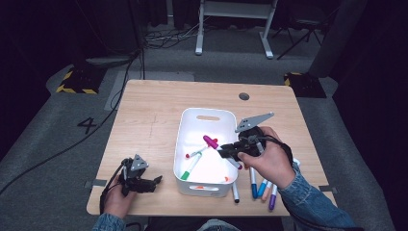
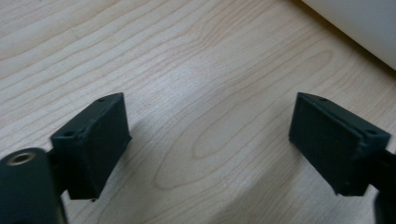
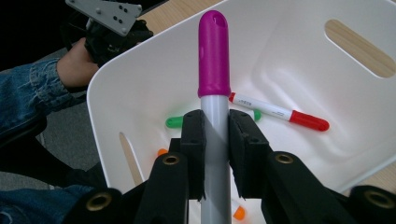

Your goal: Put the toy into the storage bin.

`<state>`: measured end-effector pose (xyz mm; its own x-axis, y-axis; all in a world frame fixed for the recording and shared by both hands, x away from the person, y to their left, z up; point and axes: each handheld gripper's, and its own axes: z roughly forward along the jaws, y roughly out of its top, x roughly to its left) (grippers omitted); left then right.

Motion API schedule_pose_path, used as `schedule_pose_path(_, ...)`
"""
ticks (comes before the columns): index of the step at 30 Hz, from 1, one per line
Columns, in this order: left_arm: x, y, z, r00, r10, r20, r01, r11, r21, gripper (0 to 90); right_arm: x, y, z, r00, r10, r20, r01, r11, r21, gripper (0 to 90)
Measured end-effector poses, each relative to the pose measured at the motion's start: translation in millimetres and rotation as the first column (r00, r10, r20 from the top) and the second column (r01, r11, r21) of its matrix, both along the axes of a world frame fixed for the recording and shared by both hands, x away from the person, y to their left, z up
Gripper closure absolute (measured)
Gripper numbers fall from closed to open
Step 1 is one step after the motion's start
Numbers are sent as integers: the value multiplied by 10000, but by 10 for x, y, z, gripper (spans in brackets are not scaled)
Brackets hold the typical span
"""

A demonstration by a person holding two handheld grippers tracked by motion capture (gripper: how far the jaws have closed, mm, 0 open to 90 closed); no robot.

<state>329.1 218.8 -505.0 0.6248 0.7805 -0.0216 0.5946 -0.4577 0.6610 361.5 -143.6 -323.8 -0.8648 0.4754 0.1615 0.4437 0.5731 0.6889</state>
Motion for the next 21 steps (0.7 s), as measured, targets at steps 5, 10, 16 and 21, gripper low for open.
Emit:
schedule_pose_path(5, 4, -13, -8, 9998, 19, -180, -19, 10000, -34, 0, -23, 93, -38, 9996, 181, -193, -182, 9998, -30, 770)
schedule_pose_path(10, 4, -13, -8, 9998, 12, -184, -12, 10000, -46, 0, -23, 143, -96, 9989, 351, -310, -356, 9993, -142, 770)
schedule_pose_path(16, 4, -12, -7, 9998, 11, -192, -11, 10000, -33, 0, -22, 164, -170, 9980, 489, -402, -508, 9975, -499, 770)
schedule_pose_path(21, 4, -12, -8, 9998, 5, -193, -6, 10000, -50, 0, -32, 195, -215, 9968, 578, -545, -611, 9962, -614, 770)
